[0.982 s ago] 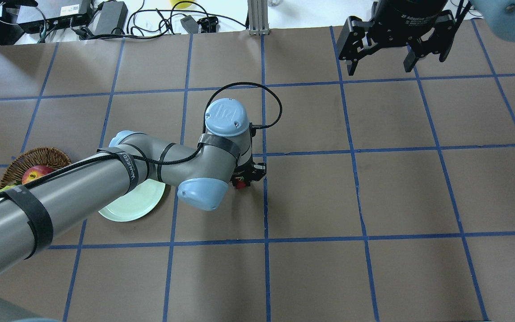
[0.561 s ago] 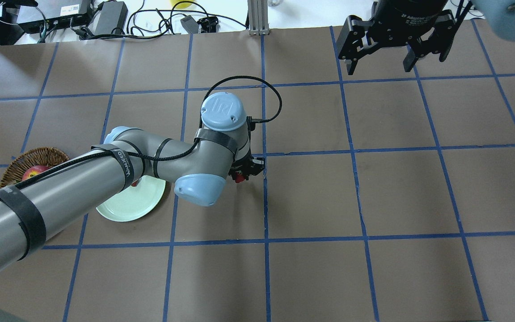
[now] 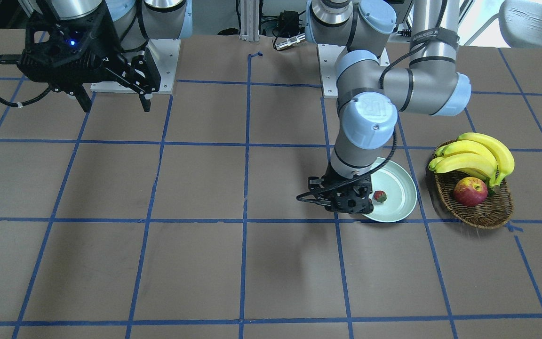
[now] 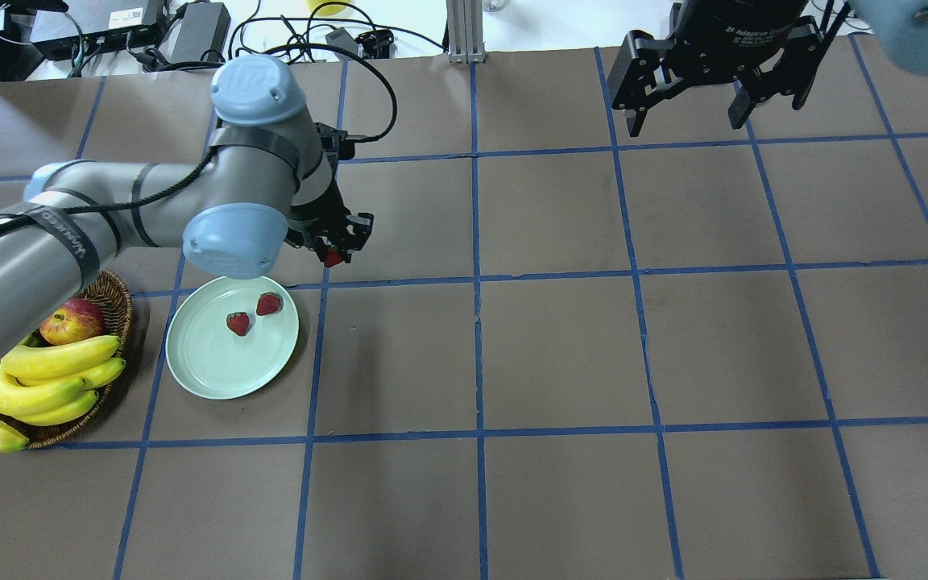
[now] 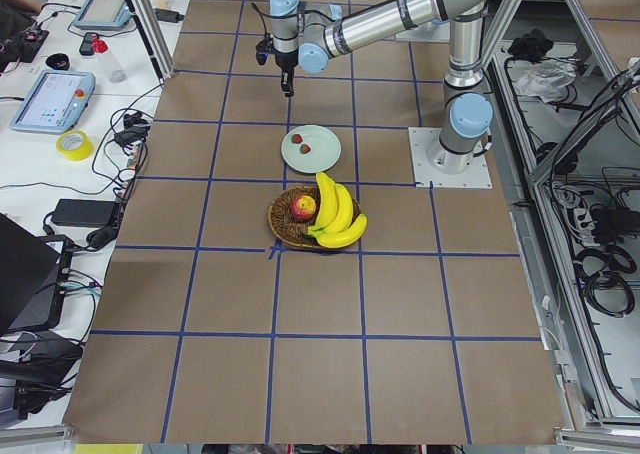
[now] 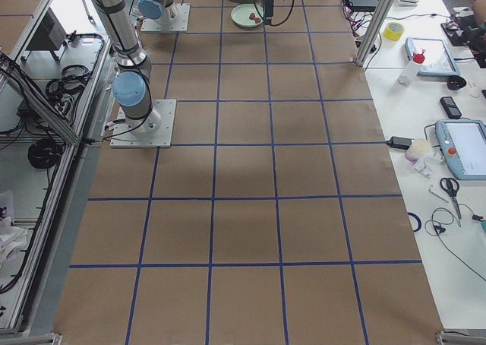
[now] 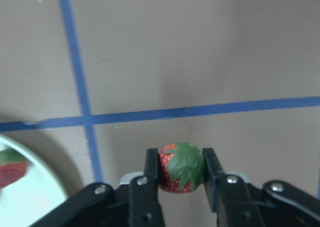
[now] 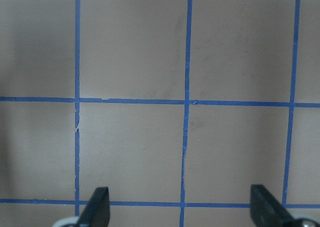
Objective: Collect all strawberries into plate
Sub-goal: 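Carry the strawberry over the green plate and open the left gripper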
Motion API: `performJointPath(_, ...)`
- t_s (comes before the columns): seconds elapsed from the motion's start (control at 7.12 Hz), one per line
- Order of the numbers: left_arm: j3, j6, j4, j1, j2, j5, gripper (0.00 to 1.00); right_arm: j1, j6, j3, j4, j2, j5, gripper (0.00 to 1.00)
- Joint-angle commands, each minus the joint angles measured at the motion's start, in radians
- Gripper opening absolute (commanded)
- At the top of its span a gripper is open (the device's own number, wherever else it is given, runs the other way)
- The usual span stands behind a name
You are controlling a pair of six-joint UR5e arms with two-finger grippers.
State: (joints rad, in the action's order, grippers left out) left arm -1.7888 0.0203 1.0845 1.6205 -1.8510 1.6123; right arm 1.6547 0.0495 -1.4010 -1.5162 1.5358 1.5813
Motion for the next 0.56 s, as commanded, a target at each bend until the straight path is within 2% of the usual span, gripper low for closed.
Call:
performJointPath(0.0, -0.003, 0.125, 0.06, -0.153, 0.019, 0.015, 0.0, 0.0, 0.006, -0.003, 0.001, 0.006, 0.002, 1.0)
performJointPath(0.28, -0.075, 0.289, 0.043, -0.259, 0.033, 0.009, 0.0, 0.0, 0.01, -0.003, 0.002, 0.006, -0.001, 1.0)
performJointPath(0.42, -0.101, 0.305, 0.04, -0.299, 0.033, 0.005, 0.0, 0.0, 0.009, -0.003, 0.004, 0.006, 0.0, 1.0)
